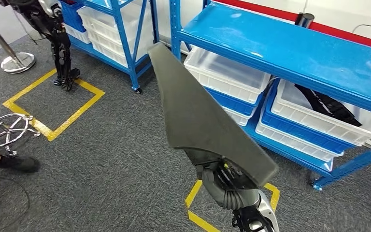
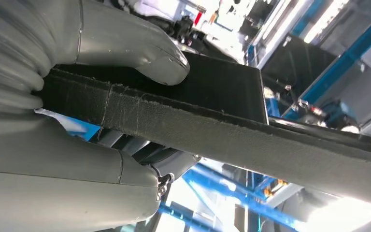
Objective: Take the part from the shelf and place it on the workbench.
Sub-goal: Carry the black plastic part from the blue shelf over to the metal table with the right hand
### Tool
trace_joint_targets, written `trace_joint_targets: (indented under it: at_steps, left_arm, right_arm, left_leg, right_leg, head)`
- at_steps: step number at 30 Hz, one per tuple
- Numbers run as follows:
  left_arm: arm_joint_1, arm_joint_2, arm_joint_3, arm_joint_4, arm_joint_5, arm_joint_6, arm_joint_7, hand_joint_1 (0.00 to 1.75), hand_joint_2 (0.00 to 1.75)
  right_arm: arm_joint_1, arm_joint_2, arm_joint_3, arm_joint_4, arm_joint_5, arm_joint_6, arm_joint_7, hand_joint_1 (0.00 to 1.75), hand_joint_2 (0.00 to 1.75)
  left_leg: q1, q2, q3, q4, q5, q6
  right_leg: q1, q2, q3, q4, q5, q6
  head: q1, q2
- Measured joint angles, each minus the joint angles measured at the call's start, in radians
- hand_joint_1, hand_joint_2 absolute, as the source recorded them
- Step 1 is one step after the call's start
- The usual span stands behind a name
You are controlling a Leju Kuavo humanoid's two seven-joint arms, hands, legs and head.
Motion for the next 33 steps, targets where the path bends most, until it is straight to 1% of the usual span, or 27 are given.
trace_joint_targets:
  at_steps: [1,2,3,4,6,8,9,10,11,12,13,15,16,17,18,19,21,22,23,24,25,26,28,29,30,32,33]
  left_arm:
    - [0.002,0.005,0.0,0.001,0.003,-0.002,-0.007,0.0,1.75]
    - [0.003,0.009,0.0,0.002,0.006,-0.003,-0.011,0.0,1.75]
    - [0.005,0.012,0.0,0.004,0.008,-0.005,-0.013,0.0,1.75]
    - [0.004,0.015,0.0,0.005,0.01,-0.007,-0.015,0.0,1.75]
    - [0.003,0.022,0.002,0.006,0.02,-0.009,-0.016,0.0,1.75]
    - [0.004,0.027,0.004,0.008,0.033,-0.011,-0.016,0.0,1.75]
    - [0.006,0.027,0.006,0.009,0.038,-0.013,-0.016,0.0,1.75]
    - [0.008,0.028,0.007,0.01,0.042,-0.015,-0.016,0.0,1.75]
    - [0.01,0.027,0.007,0.011,0.045,-0.02,-0.015,0.0,1.75]
    - [0.011,0.026,0.007,0.011,0.046,-0.025,-0.011,0.0,1.75]
    - [0.011,0.023,0.007,0.011,0.045,-0.03,-0.003,0.0,1.75]
    - [0.015,0.015,0.005,0.012,0.035,-0.041,0.024,0.0,1.75]
    - [0.019,0.011,0.002,0.012,0.027,-0.047,0.04,0.0,1.75]
    - [0.024,0.007,-0.002,0.012,0.021,-0.054,0.054,0.0,1.75]
    - [0.029,0.002,-0.006,0.012,0.015,-0.061,0.064,0.0,1.75]
    - [0.031,-0.001,-0.009,0.012,0.011,-0.065,0.07,0.0,1.75]
    - [0.03,-0.01,-0.015,0.011,0.003,-0.068,0.073,0.0,1.75]
    - [0.029,-0.013,-0.019,0.011,-0.001,-0.069,0.074,0.0,1.75]
    - [0.028,-0.015,-0.023,0.011,-0.006,-0.071,0.078,0.0,1.75]
    - [0.027,-0.017,-0.028,0.011,-0.011,-0.074,0.087,0.0,1.75]
    - [0.027,-0.018,-0.034,0.011,-0.016,-0.08,0.101,0.0,1.75]
    - [0.027,-0.02,-0.04,0.011,-0.023,-0.089,0.121,0.0,1.75]
    - [0.026,-0.024,-0.055,0.01,-0.036,-0.115,0.164,0.0,1.75]
    - [0.024,-0.026,-0.063,0.01,-0.042,-0.13,0.186,0.0,1.75]
    - [0.023,-0.029,-0.072,0.009,-0.048,-0.144,0.206,0.0,1.75]
    - [0.022,-0.033,-0.09,0.009,-0.059,-0.159,0.235,0.0,1.75]
    - [0.022,-0.034,-0.097,0.008,-0.063,-0.162,0.242,0.0,1.75]
  right_arm:
    - [-0.002,0.001,-0.001,0.002,-0.003,0.001,0.001,1.75,1.75]
    - [-0.003,0.002,-0.002,0.004,-0.005,0.001,0.001,1.75,1.75]
    - [-0.004,0.002,-0.003,0.006,-0.007,0.002,0.0,1.75,1.75]
    - [-0.004,0.003,-0.005,0.007,-0.011,0.002,-0.002,1.75,1.75]
    - [-0.003,0.003,-0.011,0.01,-0.022,0.002,-0.005,1.75,1.75]
    - [0.001,0.003,-0.02,0.016,-0.031,0.002,-0.007,1.75,1.75]
    - [0.004,0.002,-0.025,0.018,-0.032,0.002,-0.006,1.75,1.75]
    - [0.008,0.001,-0.031,0.019,-0.031,0.001,-0.005,1.75,1.75]
    - [0.013,-0.001,-0.037,0.019,-0.028,-0.001,-0.002,1.75,1.75]
    - [0.019,-0.004,-0.044,0.017,-0.023,-0.003,0.001,1.75,1.75]
    - [0.028,-0.007,-0.051,0.014,-0.019,-0.005,0.004,1.75,1.75]
    - [0.05,-0.013,-0.066,0.007,-0.009,-0.007,0.009,1.75,1.75]
    - [0.06,-0.015,-0.07,0.003,-0.004,-0.006,0.01,1.75,1.75]
    - [0.066,-0.017,-0.073,0.0,0.002,-0.006,0.012,1.75,1.75]
    - [0.071,-0.017,-0.075,-0.002,0.007,-0.005,0.014,1.75,1.75]
    - [0.076,-0.018,-0.076,-0.005,0.01,-0.004,0.015,1.75,1.75]
    - [0.087,-0.019,-0.079,-0.009,0.013,-0.002,0.018,1.75,1.75]
    - [0.091,-0.019,-0.08,-0.011,0.015,-0.002,0.021,1.75,1.75]
    - [0.094,-0.02,-0.081,-0.011,0.016,-0.002,0.025,1.75,1.75]
    - [0.095,-0.02,-0.081,-0.011,0.018,-0.002,0.029,1.75,1.75]
    - [0.098,-0.02,-0.081,-0.011,0.019,-0.002,0.035,1.75,1.75]
    - [0.102,-0.02,-0.081,-0.011,0.021,-0.002,0.041,1.75,1.75]
    - [0.11,-0.02,-0.081,-0.011,0.028,-0.003,0.056,1.75,1.75]
    - [0.115,-0.022,-0.081,-0.013,0.036,-0.006,0.065,1.75,1.75]
    - [0.12,-0.023,-0.08,-0.015,0.044,-0.01,0.076,1.75,1.75]
    - [0.129,-0.028,-0.079,-0.024,0.061,-0.02,0.097,1.75,1.75]
    - [0.132,-0.03,-0.078,-0.029,0.067,-0.025,0.106,1.75,1.75]
  left_leg:
    - [-0.001,-0.013,-0.004,-0.002,0.003,0.008]
    - [0.0,-0.025,-0.006,-0.004,0.006,0.014]
    - [0.002,-0.037,-0.007,-0.007,0.01,0.021]
    - [0.006,-0.048,-0.009,-0.009,0.014,0.028]
    - [0.008,-0.072,-0.016,-0.01,0.02,0.038]
    - [0.008,-0.101,-0.023,-0.01,0.025,0.042]
    - [0.008,-0.116,-0.025,-0.01,0.027,0.042]
    - [0.008,-0.131,-0.027,-0.01,0.03,0.041]
    - [0.008,-0.147,-0.027,-0.01,0.032,0.038]
    - [0.008,-0.161,-0.028,-0.009,0.035,0.034]
    - [0.006,-0.176,-0.03,-0.008,0.037,0.03]
    - [0.004,-0.199,-0.034,-0.01,0.043,0.019]
    - [0.004,-0.209,-0.037,-0.013,0.047,0.012]
    - [0.006,-0.208,-0.04,-0.013,0.049,0.007]
    - [0.005,-0.187,-0.045,-0.005,0.043,0.003]
    - [0.004,-0.155,-0.058,0.022,0.024,0.0]
    - [0.004,-0.084,-0.106,0.132,-0.044,-0.005]
    - [0.007,-0.071,-0.135,0.199,-0.077,-0.008]
    - [0.009,-0.066,-0.154,0.247,-0.095,-0.01]
    - [0.01,-0.063,-0.158,0.265,-0.097,-0.013]
    - [0.012,-0.059,-0.14,0.242,-0.081,-0.014]
    - [0.012,-0.048,-0.105,0.186,-0.054,-0.014]
    - [0.01,-0.006,-0.03,0.057,-0.012,-0.011]
    - [0.006,0.007,-0.009,0.019,-0.005,-0.006]
    - [0.002,0.01,-0.003,0.003,-0.005,0.0]
    - [-0.003,-0.017,-0.007,0.0,0.0,0.015]
    - [-0.002,-0.03,-0.008,-0.003,0.003,0.021]
  right_leg:
    - [-0.001,-0.01,0.0,-0.001,0.0,0.003]
    - [-0.003,-0.008,-0.002,0.003,-0.003,0.007]
    - [-0.005,0.01,-0.01,0.018,-0.014,0.01]
    - [-0.008,0.039,-0.026,0.052,-0.033,0.01]
    - [-0.014,0.1,-0.086,0.176,-0.089,0.006]
    - [-0.017,0.119,-0.141,0.285,-0.124,0.007]
    - [-0.018,0.122,-0.145,0.291,-0.12,0.012]
    - [-0.019,0.128,-0.128,0.256,-0.101,0.02]
    - [-0.021,0.14,-0.095,0.191,-0.075,0.028]
    - [-0.024,0.165,-0.059,0.116,-0.05,0.033]
    - [-0.027,0.184,-0.03,0.057,-0.031,0.033]
    - [-0.025,0.201,-0.005,0.006,-0.016,0.025]
    - [-0.023,0.19,-0.002,0.005,-0.012,0.019]
    - [-0.024,0.179,0.0,0.002,-0.008,0.012]
    - [-0.026,0.167,0.003,-0.001,-0.004,0.005]
    - [-0.028,0.153,0.005,-0.005,0.0,-0.002]
    - [-0.025,0.123,0.006,-0.007,0.002,-0.01]
    - [-0.023,0.107,0.006,-0.007,0.002,-0.012]
    - [-0.021,0.091,0.005,-0.007,0.001,-0.012]
    - [-0.02,0.076,0.005,-0.006,0.0,-0.013]
    - [-0.02,0.061,0.006,-0.006,0.0,-0.013]
    - [-0.02,0.048,0.007,-0.006,-0.002,-0.011]
    - [-0.015,0.025,0.01,-0.003,-0.008,-0.005]
    - [-0.012,0.015,0.011,-0.002,-0.012,0.0]
    - [-0.009,0.005,0.012,-0.002,-0.014,0.005]
    - [-0.009,-0.015,0.014,-0.003,-0.016,0.013]
    - [-0.011,-0.007,0.011,0.003,-0.021,0.018]
  head:
    - [0.002,0.0]
    - [0.002,0.0]
    - [0.002,0.0]
    - [0.004,0.0]
    - [0.008,0.0]
    - [0.01,0.0]
    - [0.01,0.0]
    - [0.01,0.0]
    - [0.01,0.0]
    - [0.01,0.0]
    - [0.009,0.0]
    - [0.008,0.0]
    - [0.008,0.0]
    - [0.008,0.0]
    - [0.007,0.0]
    - [0.005,0.0]
    - [0.001,0.0]
    - [-0.001,0.0]
    - [-0.001,0.0]
    - [-0.001,0.0]
    - [-0.001,0.0]
    - [-0.001,0.0]
    - [-0.001,0.0]
    - [0.001,0.0]
    - [0.003,0.0]
    - [0.005,0.0]
    - [0.006,0.0]
